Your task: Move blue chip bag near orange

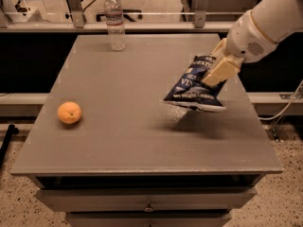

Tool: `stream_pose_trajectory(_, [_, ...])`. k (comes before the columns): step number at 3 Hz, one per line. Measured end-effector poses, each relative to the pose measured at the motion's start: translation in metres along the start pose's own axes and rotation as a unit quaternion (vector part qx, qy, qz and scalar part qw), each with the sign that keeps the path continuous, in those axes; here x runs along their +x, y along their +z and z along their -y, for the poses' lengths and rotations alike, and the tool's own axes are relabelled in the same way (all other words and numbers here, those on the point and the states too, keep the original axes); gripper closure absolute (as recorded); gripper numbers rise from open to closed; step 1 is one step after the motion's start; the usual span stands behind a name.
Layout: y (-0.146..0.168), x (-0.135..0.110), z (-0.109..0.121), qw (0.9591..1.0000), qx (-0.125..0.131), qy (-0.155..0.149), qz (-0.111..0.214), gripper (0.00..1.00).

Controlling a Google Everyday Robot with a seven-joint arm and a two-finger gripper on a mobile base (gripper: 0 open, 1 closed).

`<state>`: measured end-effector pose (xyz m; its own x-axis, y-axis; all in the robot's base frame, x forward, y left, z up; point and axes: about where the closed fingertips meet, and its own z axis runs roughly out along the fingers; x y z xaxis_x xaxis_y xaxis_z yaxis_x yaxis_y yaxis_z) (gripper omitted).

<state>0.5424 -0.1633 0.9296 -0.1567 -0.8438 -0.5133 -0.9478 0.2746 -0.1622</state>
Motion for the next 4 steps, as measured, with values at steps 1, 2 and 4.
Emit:
stream_pose_trajectory(1, [0.037, -0.036, 0.001, 0.9989, -0.016, -0.017, 0.04, 1.0])
stream_pose_trajectory(2, [0.069, -0.058, -0.003, 0.9967, -0.04, -0.026, 0.066, 1.0])
stream_pose_trajectory(4, [0.11, -0.093, -0.015, 0.9905, -0.075, -0.042, 0.107, 1.0])
